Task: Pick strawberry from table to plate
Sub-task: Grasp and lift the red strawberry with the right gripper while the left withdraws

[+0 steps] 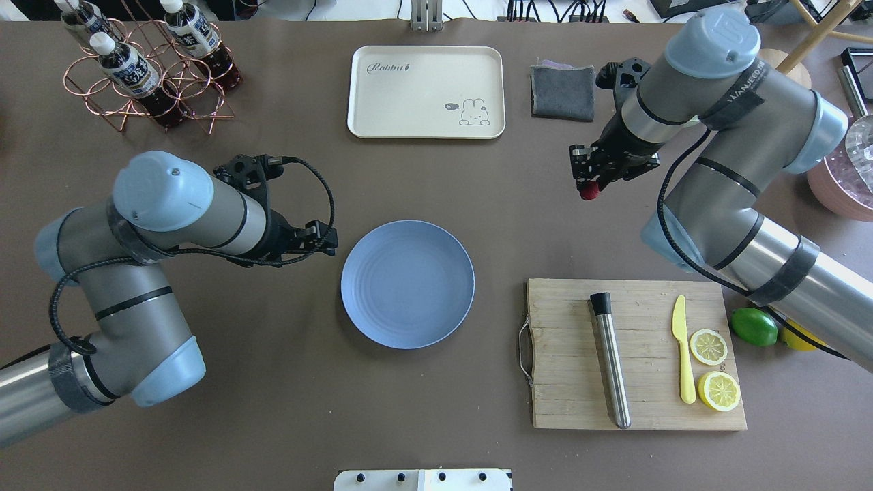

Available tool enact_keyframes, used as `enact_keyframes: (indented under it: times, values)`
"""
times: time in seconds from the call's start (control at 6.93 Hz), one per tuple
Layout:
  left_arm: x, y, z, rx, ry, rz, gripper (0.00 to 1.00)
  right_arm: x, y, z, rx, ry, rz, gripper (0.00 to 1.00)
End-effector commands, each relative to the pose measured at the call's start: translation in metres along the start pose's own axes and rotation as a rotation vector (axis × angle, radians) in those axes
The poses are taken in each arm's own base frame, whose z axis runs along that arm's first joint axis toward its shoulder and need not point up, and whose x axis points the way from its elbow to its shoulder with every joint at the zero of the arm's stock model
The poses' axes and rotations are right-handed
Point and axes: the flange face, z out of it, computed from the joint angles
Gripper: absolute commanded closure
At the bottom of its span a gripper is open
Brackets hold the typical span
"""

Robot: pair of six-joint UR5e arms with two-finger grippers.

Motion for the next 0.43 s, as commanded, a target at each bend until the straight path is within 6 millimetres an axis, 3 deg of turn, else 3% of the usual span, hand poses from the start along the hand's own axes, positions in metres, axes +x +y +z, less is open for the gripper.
enact_keyframes:
  times: [0.0,0.14,0.29]
  values:
    - [-0.087,-0.057,-0.035,0.008,-0.054,0.120,0.03,-0.104,0.042,-0.015,0.017,-0.067,0.105,1.00]
    - [-0.142,-0.083,-0.058,-0.010,-0.074,0.171,0.03,-0.163,0.086,0.007,0.031,-0.072,0.126,1.00]
    - [-0.174,-0.099,-0.070,-0.015,-0.086,0.198,0.03,-0.206,0.126,0.028,0.037,-0.074,0.100,1.00]
